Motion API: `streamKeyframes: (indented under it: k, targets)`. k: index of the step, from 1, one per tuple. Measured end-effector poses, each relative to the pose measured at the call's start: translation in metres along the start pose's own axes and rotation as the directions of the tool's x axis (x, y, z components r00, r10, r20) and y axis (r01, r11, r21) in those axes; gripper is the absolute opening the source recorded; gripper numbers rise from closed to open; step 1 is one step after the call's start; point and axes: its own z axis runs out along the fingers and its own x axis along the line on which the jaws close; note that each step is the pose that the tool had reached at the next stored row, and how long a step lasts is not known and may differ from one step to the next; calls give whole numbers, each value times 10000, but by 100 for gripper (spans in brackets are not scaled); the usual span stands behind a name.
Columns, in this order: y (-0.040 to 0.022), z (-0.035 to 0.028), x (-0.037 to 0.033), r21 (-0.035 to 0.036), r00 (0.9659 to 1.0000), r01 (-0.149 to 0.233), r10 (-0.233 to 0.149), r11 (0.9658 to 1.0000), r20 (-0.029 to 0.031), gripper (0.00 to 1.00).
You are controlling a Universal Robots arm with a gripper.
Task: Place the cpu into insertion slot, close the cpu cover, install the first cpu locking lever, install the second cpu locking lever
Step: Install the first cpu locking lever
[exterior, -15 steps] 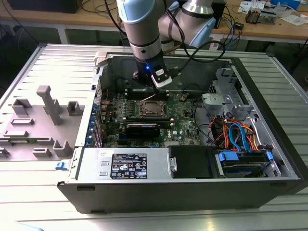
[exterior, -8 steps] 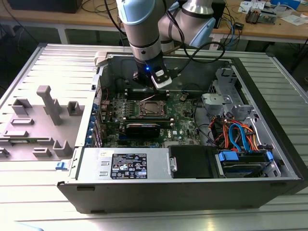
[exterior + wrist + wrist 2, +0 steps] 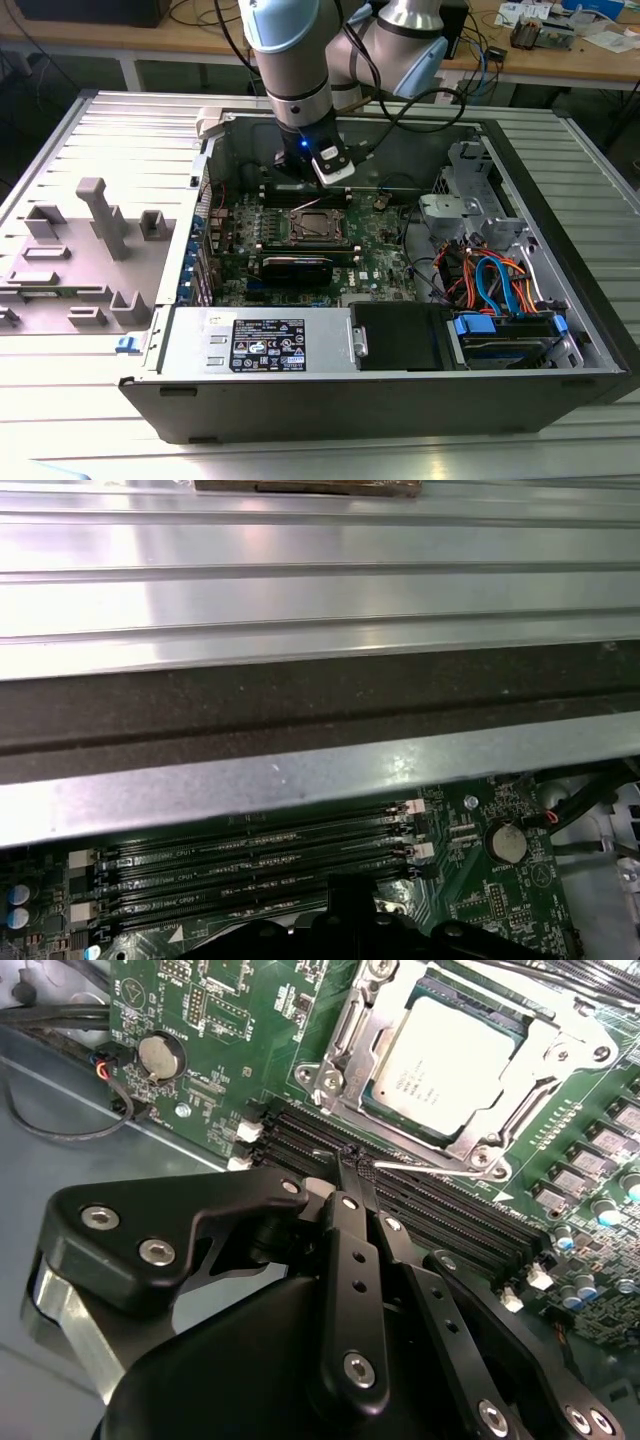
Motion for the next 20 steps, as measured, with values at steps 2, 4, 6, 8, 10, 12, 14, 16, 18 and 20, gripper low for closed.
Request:
streamKeyframes:
  k: [2, 4, 6, 8, 10, 12, 14, 16, 18, 20]
  targets:
    - [-3, 7, 7, 36, 10000, -3, 3, 10000, 5, 11]
    - [-4, 14, 11, 49, 10000, -66, 66, 10000, 20, 11]
    - [-4, 17, 12, 55, 10000, -96, 96, 9999, 27, 11]
    - [-3, 17, 12, 55, 9999, -98, 98, 9999, 27, 11]
    - [-3, 17, 12, 55, 9999, -99, 99, 9999, 28, 11]
    - [-3, 17, 12, 55, 9999, -98, 98, 9999, 27, 11]
    - [-3, 18, 12, 55, 9999, -99, 98, 9999, 28, 11]
    - [-3, 17, 12, 56, 9999, -99, 99, 9999, 28, 11]
    - [-3, 17, 13, 56, 9999, -99, 99, 9999, 28, 11]
    - [-3, 18, 12, 55, 9999, -99, 99, 9999, 27, 11]
